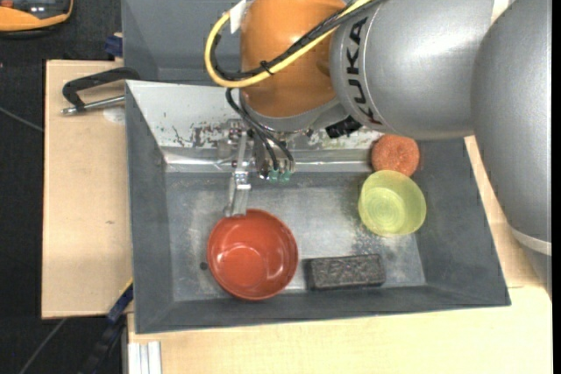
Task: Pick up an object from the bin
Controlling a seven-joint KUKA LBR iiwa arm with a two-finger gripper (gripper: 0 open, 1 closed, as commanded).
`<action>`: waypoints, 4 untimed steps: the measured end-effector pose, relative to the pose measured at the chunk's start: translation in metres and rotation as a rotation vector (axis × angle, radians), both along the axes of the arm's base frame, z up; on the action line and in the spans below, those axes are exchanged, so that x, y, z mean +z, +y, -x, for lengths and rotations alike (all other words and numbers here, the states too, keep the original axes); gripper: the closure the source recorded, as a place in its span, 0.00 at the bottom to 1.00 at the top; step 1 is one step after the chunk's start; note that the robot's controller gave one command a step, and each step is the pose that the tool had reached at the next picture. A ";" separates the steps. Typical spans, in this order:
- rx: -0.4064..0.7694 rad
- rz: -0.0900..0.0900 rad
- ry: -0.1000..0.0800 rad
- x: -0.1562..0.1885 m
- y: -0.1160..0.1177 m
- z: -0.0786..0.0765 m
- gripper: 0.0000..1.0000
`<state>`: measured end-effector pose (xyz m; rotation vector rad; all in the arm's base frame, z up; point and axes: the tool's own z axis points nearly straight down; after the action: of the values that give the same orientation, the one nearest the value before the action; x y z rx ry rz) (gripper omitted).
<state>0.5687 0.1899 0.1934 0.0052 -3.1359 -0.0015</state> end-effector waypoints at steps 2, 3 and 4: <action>-0.020 -0.004 -0.006 -0.016 -0.001 -0.009 0.00; 0.166 -0.004 -0.001 -0.127 -0.033 0.033 0.00; 0.164 -0.007 -0.010 -0.121 -0.031 0.029 1.00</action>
Offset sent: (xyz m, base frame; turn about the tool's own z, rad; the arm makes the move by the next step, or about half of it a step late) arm -0.0119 0.0009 -0.0031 -0.1738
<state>0.5395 0.1585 0.0723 0.2634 -3.1350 -0.0111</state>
